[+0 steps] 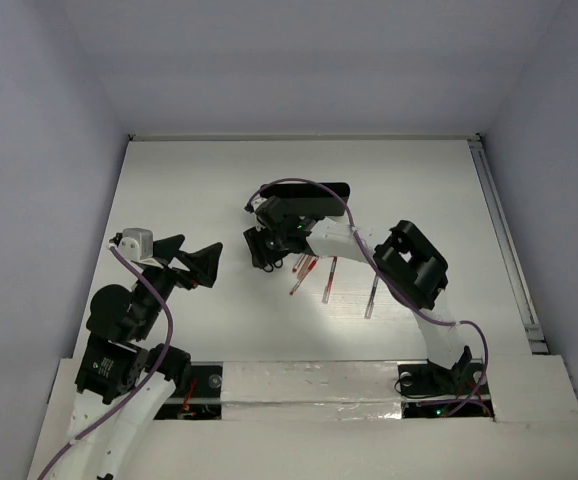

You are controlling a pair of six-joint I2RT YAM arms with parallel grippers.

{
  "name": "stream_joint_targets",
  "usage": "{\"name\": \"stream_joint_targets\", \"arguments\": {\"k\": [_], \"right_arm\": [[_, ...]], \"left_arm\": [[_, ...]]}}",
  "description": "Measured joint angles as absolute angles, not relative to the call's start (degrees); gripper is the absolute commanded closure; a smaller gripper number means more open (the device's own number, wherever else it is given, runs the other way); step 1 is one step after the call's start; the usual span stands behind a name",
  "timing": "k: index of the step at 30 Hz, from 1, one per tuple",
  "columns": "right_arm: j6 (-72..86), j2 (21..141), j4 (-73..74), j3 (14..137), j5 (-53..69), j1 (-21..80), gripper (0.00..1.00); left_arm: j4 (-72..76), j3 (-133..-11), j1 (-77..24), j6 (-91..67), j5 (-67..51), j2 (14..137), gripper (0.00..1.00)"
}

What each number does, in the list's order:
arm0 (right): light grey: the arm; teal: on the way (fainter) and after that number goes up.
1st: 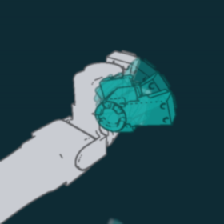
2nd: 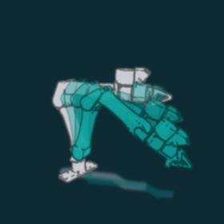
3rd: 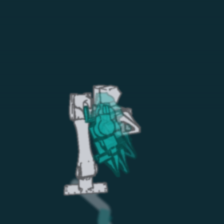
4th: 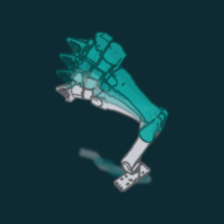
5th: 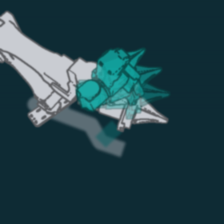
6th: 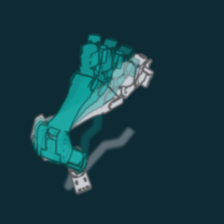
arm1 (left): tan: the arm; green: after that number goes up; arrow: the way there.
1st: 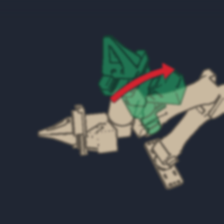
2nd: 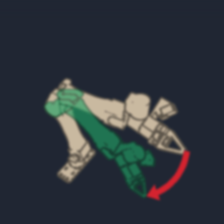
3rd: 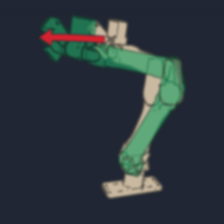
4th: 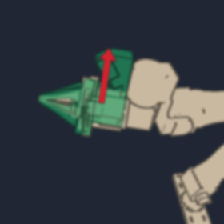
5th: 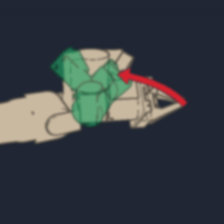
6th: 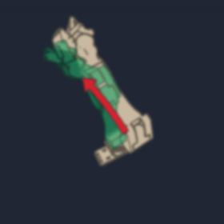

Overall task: Sort the stationery into containers
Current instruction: Pick up the stationery from the center of the board.

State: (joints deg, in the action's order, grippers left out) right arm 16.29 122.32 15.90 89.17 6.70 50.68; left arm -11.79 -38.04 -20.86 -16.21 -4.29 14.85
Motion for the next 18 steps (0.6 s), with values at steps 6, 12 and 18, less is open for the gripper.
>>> {"name": "stream_joint_targets", "arguments": {"k": [6,12,18], "right_arm": [[16.49,122.91,15.81,89.93,6.68,50.68,0.45],[16.14,124.07,16.29,91.94,5.54,50.68,0.44],[15.84,124.2,17.26,93.21,4.49,50.74,0.44]], "left_arm": [[-11.79,-38.04,-20.86,-16.21,-4.29,14.85,0.01],[-11.79,-38.04,-20.86,-16.21,-4.29,14.85,0.01],[-11.79,-38.04,-20.86,-16.21,-4.29,14.76,0.01]]}}
